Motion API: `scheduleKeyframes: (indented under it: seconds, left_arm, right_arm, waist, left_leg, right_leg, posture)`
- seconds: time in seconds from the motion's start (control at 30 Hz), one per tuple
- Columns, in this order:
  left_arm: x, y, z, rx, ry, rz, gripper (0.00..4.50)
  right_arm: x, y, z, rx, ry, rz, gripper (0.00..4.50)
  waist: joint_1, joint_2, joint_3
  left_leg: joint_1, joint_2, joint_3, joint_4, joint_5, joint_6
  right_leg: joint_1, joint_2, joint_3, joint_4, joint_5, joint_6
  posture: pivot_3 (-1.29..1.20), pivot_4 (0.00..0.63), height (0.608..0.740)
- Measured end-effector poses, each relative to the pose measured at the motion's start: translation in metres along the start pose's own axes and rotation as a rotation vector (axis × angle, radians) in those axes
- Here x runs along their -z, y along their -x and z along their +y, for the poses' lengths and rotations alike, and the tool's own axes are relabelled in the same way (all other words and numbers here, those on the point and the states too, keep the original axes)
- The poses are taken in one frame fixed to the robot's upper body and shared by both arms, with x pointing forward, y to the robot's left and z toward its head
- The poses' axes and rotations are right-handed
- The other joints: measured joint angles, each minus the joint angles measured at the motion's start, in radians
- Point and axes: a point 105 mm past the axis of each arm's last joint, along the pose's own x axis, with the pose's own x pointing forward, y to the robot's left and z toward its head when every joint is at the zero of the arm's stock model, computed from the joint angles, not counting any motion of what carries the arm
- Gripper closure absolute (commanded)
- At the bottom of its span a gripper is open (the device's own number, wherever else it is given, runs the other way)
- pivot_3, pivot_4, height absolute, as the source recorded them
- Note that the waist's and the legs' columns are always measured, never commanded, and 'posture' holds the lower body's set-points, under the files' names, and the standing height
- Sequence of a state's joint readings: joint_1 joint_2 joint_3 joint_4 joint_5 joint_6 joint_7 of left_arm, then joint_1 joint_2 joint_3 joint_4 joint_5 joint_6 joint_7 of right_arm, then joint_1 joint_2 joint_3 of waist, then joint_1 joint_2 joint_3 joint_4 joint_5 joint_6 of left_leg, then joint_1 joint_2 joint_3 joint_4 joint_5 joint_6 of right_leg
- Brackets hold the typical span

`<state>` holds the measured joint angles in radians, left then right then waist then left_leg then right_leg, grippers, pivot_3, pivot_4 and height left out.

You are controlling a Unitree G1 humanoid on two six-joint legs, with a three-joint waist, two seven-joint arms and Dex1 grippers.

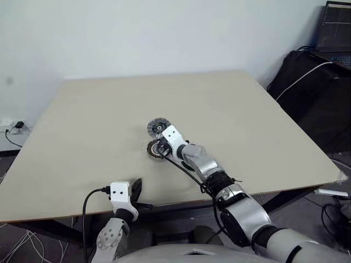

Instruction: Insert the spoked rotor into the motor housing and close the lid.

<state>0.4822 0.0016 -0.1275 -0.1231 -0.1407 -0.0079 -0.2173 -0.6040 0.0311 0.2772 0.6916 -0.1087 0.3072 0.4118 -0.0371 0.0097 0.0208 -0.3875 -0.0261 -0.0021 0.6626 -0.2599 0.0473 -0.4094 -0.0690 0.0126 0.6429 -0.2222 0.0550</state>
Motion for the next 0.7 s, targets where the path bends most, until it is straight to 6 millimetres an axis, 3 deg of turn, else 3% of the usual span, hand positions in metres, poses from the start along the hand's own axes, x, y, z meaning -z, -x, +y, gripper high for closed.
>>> scheduleKeyframes:
  seconds: [0.2, 0.33, 0.4, 0.7]
  left_arm:
    - [-0.0013, -0.0012, -0.0007, 0.003, 0.0, -0.005, 4.5]
    - [-0.0023, -0.0021, -0.0013, 0.005, 0.003, -0.009, 4.5]
    - [-0.0024, -0.0022, -0.0016, 0.005, 0.006, -0.01, 4.5]
    - [-0.0029, -0.0026, -0.0021, 0.005, 0.012, -0.013, 4.5]
  right_arm:
    - [-0.0112, 0.006, 0.0002, -0.008, 0.061, 0.03, 4.47]
    - [-0.0064, 0.0061, 0.0038, -0.013, 0.065, 0.083, 3.61]
    - [-0.0047, 0.0055, 0.0055, -0.011, 0.062, 0.099, 2.93]
    - [-0.0126, 0.0036, 0.0064, 0.009, 0.061, 0.103, 2.93]
  waist:
    - [0.001, 0.0, 0.0]
    - [0.002, 0.0, 0.0]
    - [0.002, 0.0, 0.0]
    - [0.001, 0.0, 0.0]
  left_leg:
    - [-0.004, 0.0, 0.0, -0.001, 0.002, 0.003]
    - [-0.005, 0.0, 0.0, 0.0, 0.002, 0.003]
    - [-0.005, 0.0, 0.0, 0.0, 0.001, 0.002]
    - [-0.005, 0.0, -0.001, 0.0, 0.001, 0.003]
  right_leg:
    - [-0.004, 0.001, 0.0, -0.001, 0.002, -0.005]
    - [-0.004, -0.001, 0.0, -0.001, 0.002, -0.005]
    - [-0.005, -0.003, 0.0, -0.001, 0.002, -0.005]
    - [-0.005, 0.0, 0.0, -0.001, 0.002, -0.005]
  posture:
    - [0.0, 0.0, 0.74]
    - [0.0, 0.0, 0.74]
    - [0.0, 0.0, 0.74]
    - [0.0, 0.0, 0.74]
